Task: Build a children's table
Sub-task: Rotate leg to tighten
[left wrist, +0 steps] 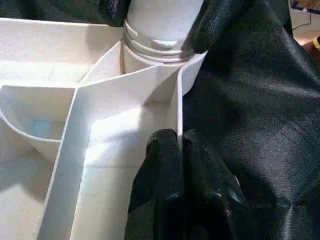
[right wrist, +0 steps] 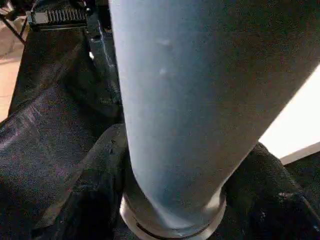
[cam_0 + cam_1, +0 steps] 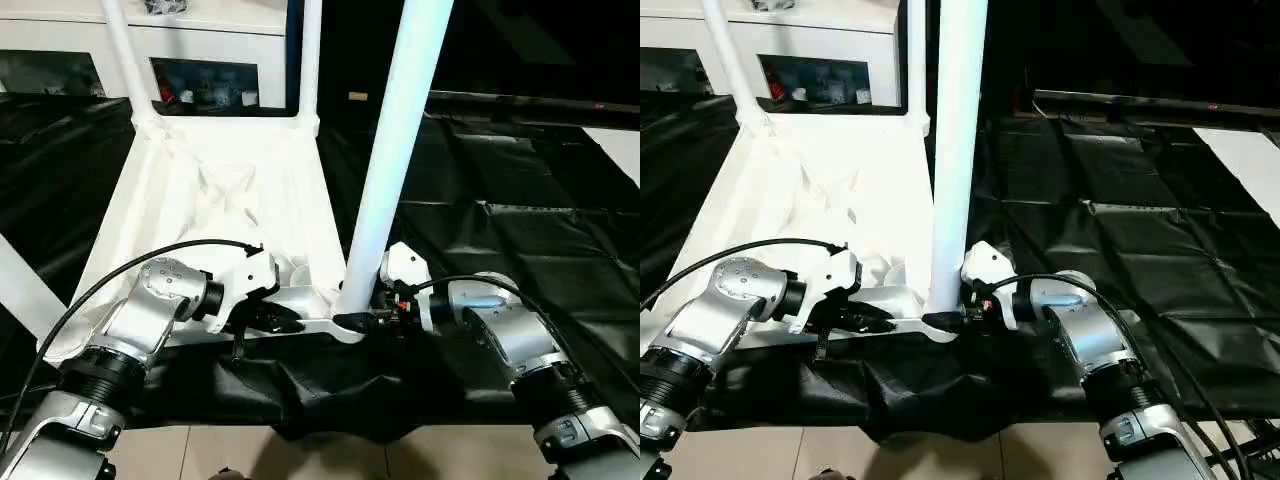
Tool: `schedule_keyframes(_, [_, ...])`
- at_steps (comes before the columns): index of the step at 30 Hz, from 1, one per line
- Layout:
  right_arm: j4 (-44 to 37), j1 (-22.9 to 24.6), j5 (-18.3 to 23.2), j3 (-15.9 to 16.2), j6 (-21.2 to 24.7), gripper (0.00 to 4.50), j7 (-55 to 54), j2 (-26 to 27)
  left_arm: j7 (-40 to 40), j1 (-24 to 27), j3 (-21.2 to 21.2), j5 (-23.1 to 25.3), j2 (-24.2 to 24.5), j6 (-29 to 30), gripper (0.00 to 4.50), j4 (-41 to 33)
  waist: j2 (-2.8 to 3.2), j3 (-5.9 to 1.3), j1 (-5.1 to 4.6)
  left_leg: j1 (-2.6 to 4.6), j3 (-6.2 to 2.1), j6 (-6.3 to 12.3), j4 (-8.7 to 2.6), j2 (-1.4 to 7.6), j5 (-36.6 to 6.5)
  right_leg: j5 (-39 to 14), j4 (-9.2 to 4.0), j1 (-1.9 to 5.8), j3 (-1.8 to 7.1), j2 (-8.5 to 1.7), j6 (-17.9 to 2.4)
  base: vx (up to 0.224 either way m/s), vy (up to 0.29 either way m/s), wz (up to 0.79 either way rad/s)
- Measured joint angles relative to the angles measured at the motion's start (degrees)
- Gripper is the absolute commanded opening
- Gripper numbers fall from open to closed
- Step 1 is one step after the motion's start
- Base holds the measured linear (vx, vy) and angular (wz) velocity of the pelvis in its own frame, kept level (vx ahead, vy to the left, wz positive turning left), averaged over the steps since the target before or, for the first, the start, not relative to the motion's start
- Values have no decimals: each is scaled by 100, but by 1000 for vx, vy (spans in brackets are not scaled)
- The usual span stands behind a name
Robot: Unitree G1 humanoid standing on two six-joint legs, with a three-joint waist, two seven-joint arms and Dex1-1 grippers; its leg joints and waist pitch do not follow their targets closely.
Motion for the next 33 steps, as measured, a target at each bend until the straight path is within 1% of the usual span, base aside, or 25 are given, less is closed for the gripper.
schedule_keyframes(2, [-5,30,-1,-33,6,247,-85,40,89,0,11,3,-85,16,0,14,0,0,5,1,0,0,0,0,0,0,0,2,0,0,0,0,0,0])
schedule_keyframes(5, [135,55,-41,-202,74,247,-573,214,543,-53,29,116,-300,62,0,111,5,-3,-7,18,8,0,5,-1,0,8,3,13,4,-4,-11,0,0,0])
schedule_keyframes(8, [542,-40,-130,-569,138,247,-1672,648,1356,-214,154,328,-723,280,0,375,11,-7,-60,33,8,0,12,-3,0,6,5,21,7,-4,-1,0,0,0])
schedule_keyframes(10, [720,-151,-232,-691,169,247,-2286,849,1807,-300,184,412,-939,376,0,512,13,-7,-116,35,6,0,12,-3,0,7,3,20,6,-4,-1,0,0,0])
schedule_keyframes(12, [909,-290,-286,-908,184,242,-3094,1189,2257,-418,224,531,-1214,530,0,672,24,-14,-159,40,3,0,15,-5,0,7,3,22,6,-4,-1,0,0,0])
schedule_keyframes(16, [1139,-438,-379,-1075,239,242,-3965,1520,2696,-470,236,612,-1476,733,0,714,43,-27,-174,37,-3,0,21,-7,0,7,-3,20,7,-4,0,0,0,0])
schedule_keyframes(17, [1142,-438,-406,-1090,232,242,-3998,1543,2705,-470,236,614,-1484,740,0,713,45,-29,-174,37,-3,0,23,-7,0,7,-3,20,7,-4,0,0,0,0])
schedule_keyframes(18, [1145,-438,-415,-1110,233,261,-4000,1558,2708,-470,236,617,-1490,748,0,711,48,-32,-173,36,-4,0,24,-7,0,7,-3,21,7,-4,0,0,0,0])
schedule_keyframes(20, [1153,-441,-417,-1121,230,261,-4000,1573,2725,-470,246,643,-1511,749,0,710,49,-34,-173,35,-4,0,25,-7,0,7,-4,21,7,-4,0,0,0,0])
schedule_keyframes(21, [1155,-445,-431,-1121,231,275,-3998,1578,2729,-470,247,651,-1514,749,0,707,50,-35,-175,35,-4,0,25,-7,0,7,-4,21,7,-4,0,0,0,0])
schedule_keyframes(22, [1155,-448,-444,-1121,232,275,-3994,1579,2729,-470,246,652,-1514,749,0,706,50,-35,-175,34,-4,0,24,-7,0,7,-4,21,7,-4,0,0,0,0])
schedule_keyframes(23, [1155,-450,-453,-1121,232,302,-3984,1581,2729,-470,246,653,-1514,747,0,706,50,-35,-176,34,-5,0,24,-7,0,7,-4,20,7,-4,0,0,0,0])
schedule_keyframes(24, [1151,-451,-465,-1120,223,302,-3935,1579,2710,-468,243,653,-1498,732,0,699,50,-35,-177,34,-5,0,23,-7,0,7,-4,20,6,-4,0,0,0,0])
schedule_keyframes(25, [1148,-449,-467,-1118,200,316,-3840,1576,2661,-465,245,652,-1467,721,0,685,50,-35,-183,33,-6,0,22,-7,0,7,-4,17,6,-3,0,0,0,0])
schedule_keyframes(26, [1147,-444,-470,-1091,163,327,-3754,1554,2612,-452,247,650,-1443,712,0,664,50,-35,-187,30,-10,0,21,-7,0,7,-3,14,5,-3,0,0,0,0])
schedule_keyframes(29, [1031,-396,-474,-907,107,327,-3296,1310,2413,-423,238,603,-1329,652,0,604,50,-35,-184,25,-19,0,16,-7,0,9,-2,9,2,1,1,0,0,0])
schedule_keyframes(33, [700,-259,-448,-629,15,327,-2278,854,1808,-346,207,493,-979,401,0,504,50,-35,-151,22,-21,-1,-17,-4,0,11,-1,1,-5,6,1,0,0,0])
